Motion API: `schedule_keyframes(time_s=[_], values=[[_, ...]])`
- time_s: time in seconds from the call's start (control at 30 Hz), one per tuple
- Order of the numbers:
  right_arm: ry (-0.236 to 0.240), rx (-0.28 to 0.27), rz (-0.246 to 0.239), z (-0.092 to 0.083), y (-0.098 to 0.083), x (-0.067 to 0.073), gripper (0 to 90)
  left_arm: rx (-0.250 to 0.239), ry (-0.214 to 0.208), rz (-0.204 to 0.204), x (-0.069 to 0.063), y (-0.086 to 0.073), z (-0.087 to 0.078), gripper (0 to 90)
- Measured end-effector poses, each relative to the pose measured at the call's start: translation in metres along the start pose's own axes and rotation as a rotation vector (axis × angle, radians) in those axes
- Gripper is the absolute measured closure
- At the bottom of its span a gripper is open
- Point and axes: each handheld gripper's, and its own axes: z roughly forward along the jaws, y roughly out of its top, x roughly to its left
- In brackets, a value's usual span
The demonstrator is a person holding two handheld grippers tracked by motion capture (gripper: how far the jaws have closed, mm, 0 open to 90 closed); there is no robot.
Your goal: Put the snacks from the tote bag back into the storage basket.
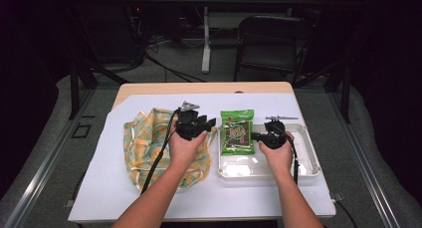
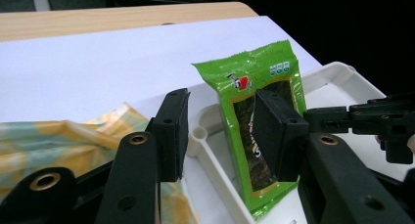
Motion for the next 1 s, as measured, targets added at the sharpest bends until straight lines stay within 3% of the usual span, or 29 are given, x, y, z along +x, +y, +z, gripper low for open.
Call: schedule_keyframes(time_s=[0.2, 0.53, 1.0], values=[[0.0, 0.022, 0.035, 0.005, -0.001, -0.004, 90.0, -0.044, 0.005, -0.032, 0.014, -0.005, -0.019, 57.3], [-0.012, 0.034, 0.041, 0.01, -0.004, -0.004, 89.9, -0.08, 0.022, -0.056, 0.031, -0.011, -0.043, 57.2], [-0.016, 0.042, 0.036, 0.01, -0.005, -0.003, 83.7, -0.082, 0.053, -0.049, 0.037, -0.012, -0.052, 57.2]])
